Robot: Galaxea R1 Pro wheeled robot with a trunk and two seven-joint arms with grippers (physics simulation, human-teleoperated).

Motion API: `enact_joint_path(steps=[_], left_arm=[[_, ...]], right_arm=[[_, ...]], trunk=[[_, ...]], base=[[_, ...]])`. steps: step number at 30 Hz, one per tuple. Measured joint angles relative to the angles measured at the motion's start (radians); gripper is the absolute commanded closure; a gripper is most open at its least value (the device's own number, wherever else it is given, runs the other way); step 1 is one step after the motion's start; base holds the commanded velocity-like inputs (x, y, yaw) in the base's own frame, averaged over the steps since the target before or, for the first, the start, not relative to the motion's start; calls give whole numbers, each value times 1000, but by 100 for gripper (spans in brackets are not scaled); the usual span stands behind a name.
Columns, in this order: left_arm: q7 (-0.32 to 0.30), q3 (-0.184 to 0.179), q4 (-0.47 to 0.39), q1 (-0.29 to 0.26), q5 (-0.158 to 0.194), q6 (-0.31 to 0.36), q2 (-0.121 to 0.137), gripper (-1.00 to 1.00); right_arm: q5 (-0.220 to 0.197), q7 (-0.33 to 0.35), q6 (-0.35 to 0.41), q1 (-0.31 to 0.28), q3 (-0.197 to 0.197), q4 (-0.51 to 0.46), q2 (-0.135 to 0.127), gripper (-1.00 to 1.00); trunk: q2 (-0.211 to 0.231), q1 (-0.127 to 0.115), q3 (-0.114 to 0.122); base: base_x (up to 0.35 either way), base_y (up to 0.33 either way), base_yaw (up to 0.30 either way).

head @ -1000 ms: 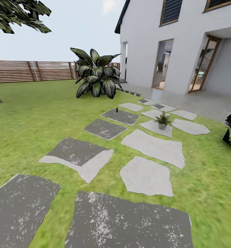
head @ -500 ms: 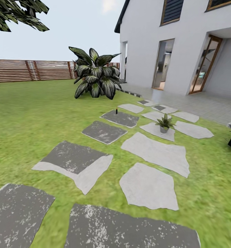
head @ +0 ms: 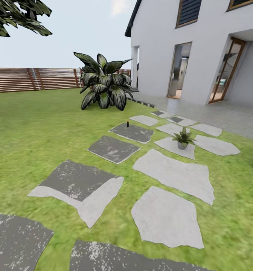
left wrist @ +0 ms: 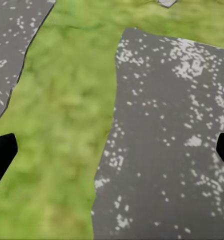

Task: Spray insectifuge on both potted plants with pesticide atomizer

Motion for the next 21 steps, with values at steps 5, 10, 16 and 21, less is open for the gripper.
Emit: enact_joint_path(steps=[5,10,16,21], left_arm=[[0,0,0,0,0,0,0,-100],[0,0,0,0,0,0,0,-100],[0,0,0,0,0,0,0,-100],[0,0,0,0,0,0,0,-100]], right_arm=[[0,0,0,0,0,0,0,-100],[0,0,0,0,0,0,0,-100],[0,0,0,0,0,0,0,-100],[0,0,0,0,0,0,0,-100]], trunk=[[0,0,0],[0,0,0],[0,0,0],[0,0,0]], base=[[339,0,0],[339,0,0],[339,0,0],[339,0,0]])
